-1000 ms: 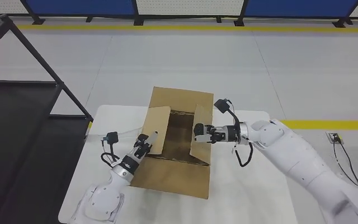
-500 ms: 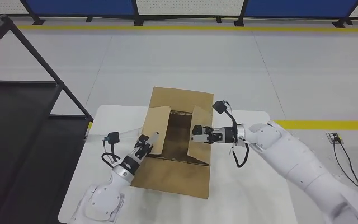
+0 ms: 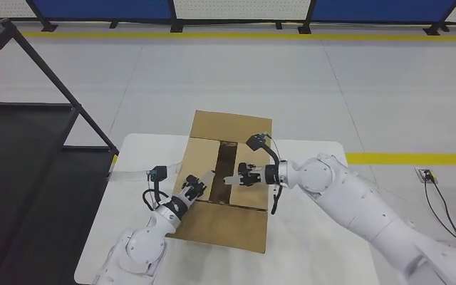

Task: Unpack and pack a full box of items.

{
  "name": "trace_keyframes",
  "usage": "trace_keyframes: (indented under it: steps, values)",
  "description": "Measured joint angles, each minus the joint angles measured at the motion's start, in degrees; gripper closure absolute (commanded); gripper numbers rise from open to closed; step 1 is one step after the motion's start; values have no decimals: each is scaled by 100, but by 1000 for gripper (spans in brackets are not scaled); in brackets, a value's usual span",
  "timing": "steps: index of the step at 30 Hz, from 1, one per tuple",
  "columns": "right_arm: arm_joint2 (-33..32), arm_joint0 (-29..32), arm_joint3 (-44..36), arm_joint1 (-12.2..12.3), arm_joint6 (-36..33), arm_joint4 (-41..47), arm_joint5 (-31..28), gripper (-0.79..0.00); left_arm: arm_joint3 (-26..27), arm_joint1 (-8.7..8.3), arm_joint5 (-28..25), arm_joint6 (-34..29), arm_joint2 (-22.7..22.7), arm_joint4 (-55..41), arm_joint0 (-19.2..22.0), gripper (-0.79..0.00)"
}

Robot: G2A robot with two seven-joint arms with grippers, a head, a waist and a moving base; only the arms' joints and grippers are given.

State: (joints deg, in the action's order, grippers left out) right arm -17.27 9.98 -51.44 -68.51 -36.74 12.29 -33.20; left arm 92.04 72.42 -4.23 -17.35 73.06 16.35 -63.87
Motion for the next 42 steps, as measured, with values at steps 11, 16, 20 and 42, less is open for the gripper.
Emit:
trace_keyframes:
  steps: [11, 16, 20, 42]
  values:
    - [-164, 76, 170, -154, 34, -825, -128, -785, -131, 21, 9, -59, -83, 60, 96, -785]
    - [-319, 119, 246, -169, -23, -936, -143, -785, -137, 26, -3, -89, -82, 43, 115, -785]
    - [-484, 158, 282, -152, -59, -924, -259, -785, -45, 26, -42, -40, -44, 29, 85, -785]
    - [-1612, -55, 1564, -318, 702, 118, 112, -785, 1447, -232, -1069, -645, 2079, -1537, -1824, -785]
